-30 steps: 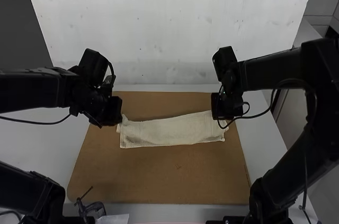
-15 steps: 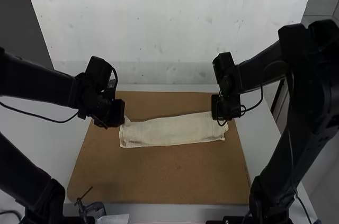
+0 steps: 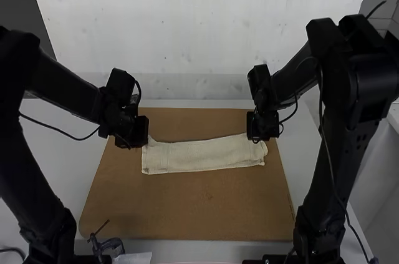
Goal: Fold the towel.
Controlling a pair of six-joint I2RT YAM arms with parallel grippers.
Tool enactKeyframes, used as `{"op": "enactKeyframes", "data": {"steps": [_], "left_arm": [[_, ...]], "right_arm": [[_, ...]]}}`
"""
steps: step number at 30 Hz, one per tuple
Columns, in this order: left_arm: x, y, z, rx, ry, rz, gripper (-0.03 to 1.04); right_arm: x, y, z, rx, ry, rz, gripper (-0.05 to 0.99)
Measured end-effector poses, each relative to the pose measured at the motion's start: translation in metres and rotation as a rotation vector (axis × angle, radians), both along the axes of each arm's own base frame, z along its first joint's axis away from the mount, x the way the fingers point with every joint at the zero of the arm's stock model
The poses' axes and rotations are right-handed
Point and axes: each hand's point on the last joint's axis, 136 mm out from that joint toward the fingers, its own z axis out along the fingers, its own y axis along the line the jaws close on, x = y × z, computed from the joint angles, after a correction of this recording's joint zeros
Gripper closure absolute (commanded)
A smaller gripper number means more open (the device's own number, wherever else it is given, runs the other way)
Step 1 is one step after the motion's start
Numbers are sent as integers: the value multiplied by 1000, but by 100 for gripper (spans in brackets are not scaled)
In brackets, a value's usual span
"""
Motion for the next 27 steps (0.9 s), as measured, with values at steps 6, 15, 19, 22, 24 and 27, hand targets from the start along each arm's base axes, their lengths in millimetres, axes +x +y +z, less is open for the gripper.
{"op": "enactKeyframes", "data": {"steps": [6, 15, 19, 22, 24, 27], "left_arm": [[9, 9, -14, 9, 17, 26, 99], [11, 15, -17, -1, 33, 47, 11], [7, 24, -15, -11, 71, 69, 4], [10, 30, 1, -37, 41, 88, 4], [15, 33, 18, -53, -4, 97, 4], [17, 36, 36, -69, -51, 104, 4]], "right_arm": [[0, 3, 0, -1, 0, 5, 91], [-5, 4, -3, 17, 17, -10, 26], [-10, 4, -2, 56, 39, -27, 26], [-15, 1, 0, 94, 59, -54, 26], [-19, 0, 2, 126, 75, -74, 26], [-24, -1, -1, 163, 107, -106, 26]]}}
